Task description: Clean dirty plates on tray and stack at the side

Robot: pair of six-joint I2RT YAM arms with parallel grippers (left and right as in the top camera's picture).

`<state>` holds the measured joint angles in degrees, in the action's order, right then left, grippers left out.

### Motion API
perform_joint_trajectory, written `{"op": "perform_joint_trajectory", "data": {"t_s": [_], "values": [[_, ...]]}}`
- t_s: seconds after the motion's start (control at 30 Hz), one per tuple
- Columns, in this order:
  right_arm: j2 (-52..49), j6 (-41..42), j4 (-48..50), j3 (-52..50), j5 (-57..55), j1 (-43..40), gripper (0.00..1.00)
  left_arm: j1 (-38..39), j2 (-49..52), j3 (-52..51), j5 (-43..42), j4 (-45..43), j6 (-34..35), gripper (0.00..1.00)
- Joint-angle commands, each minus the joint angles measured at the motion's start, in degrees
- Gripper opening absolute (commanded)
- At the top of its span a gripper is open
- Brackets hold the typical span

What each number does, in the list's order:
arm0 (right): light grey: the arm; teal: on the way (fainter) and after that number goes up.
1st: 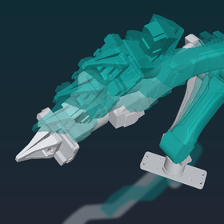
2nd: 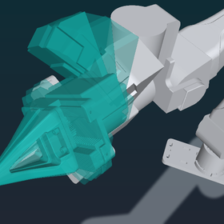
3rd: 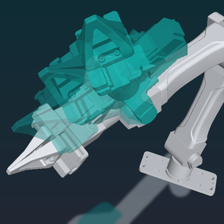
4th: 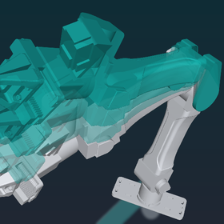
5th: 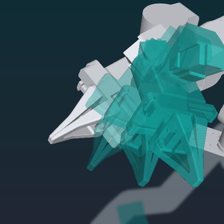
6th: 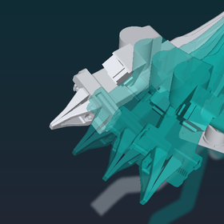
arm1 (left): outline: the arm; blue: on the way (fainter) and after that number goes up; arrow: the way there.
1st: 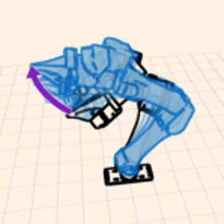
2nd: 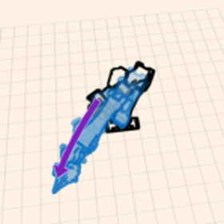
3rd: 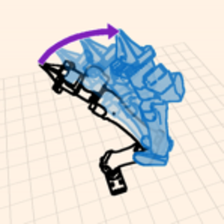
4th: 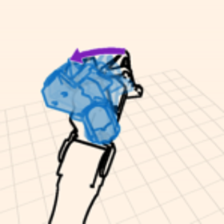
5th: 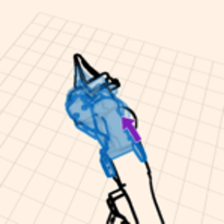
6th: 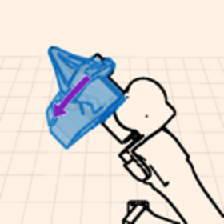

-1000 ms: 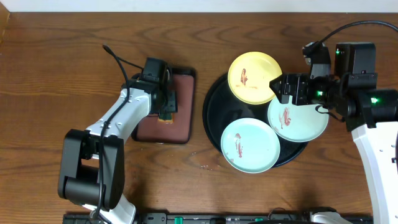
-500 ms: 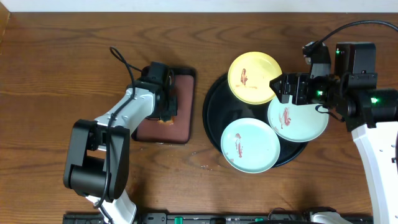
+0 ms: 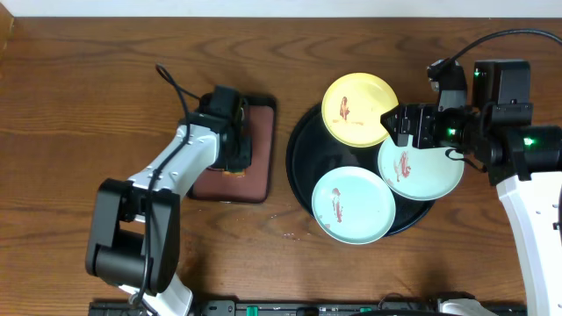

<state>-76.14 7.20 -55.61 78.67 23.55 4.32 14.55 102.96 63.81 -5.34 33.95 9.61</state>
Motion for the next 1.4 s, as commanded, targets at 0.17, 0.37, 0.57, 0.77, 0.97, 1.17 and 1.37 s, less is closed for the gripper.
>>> {"op": "perform_joint_trajectory", "data": {"t_s": [0.17, 0.37, 0.57, 0.77, 0.97, 1.17, 1.37], "values": [[-0.81, 0.48, -5.38, -0.07, -4.46, 0.39, 0.83, 0.85, 2.43, -1.64, 0.96, -1.09, -0.39, 0.08], [-3.04, 1.81, -12.26, -3.08, -5.84, 0.39, 0.66, 0.85, -0.55, 4.31, 0.90, 5.64, -0.33, 0.07], [-5.66, 3.15, -13.64, -12.26, -7.06, 0.39, 0.60, 0.98, -5.11, 10.10, 0.70, 14.14, 1.16, 0.08], [-8.83, 3.50, -6.93, -22.51, -7.02, 0.39, 0.54, 0.98, -10.86, 10.36, -5.03, 15.72, 1.77, 0.07], [-11.21, 4.59, 5.29, -31.01, -6.80, 1.14, 0.42, 1.03, -14.82, 10.36, -7.19, 16.46, 4.24, 0.07], [-11.34, 7.21, 16.28, -36.37, -6.58, 2.47, 0.16, 1.09, -15.10, 10.36, -9.25, 16.61, 4.24, 0.07], [-10.95, 12.39, 22.49, -36.39, -5.35, 3.67, 0.01, 1.40, -15.10, 10.36, -9.27, 16.61, 4.24, 0.07]]}}
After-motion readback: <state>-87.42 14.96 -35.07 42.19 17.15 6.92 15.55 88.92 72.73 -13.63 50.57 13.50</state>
